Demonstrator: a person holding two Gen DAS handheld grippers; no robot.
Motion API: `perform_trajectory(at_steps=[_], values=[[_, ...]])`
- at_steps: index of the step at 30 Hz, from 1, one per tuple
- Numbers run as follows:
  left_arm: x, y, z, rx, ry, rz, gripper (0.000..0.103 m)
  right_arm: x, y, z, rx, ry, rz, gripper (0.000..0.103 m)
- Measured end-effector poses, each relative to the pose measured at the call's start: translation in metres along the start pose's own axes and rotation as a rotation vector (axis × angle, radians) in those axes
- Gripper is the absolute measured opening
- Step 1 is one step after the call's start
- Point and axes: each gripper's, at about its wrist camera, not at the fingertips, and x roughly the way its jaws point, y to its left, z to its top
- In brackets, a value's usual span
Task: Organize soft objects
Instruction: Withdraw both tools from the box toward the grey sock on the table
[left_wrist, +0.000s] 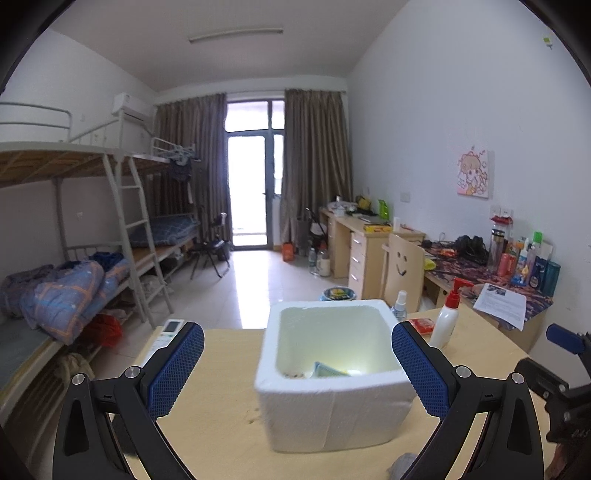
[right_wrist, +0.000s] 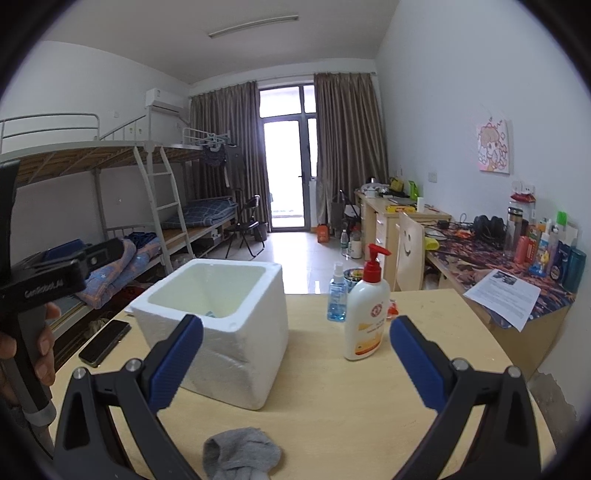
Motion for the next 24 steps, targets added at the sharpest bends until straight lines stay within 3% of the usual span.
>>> perform_trajectory(at_steps=[15,24], values=[[-0.052,0.005,-0.026,0.001,-0.033,0.035,0.102,-0.034,0.018,-0.01,-0.022,-0.04,0.029,0.102],[-0.073,0.007,-0.046,0.003,-0.04,0.018,0.102,-0.048,0.023,-0.023,-0.03,-0.055,0.018,0.102]])
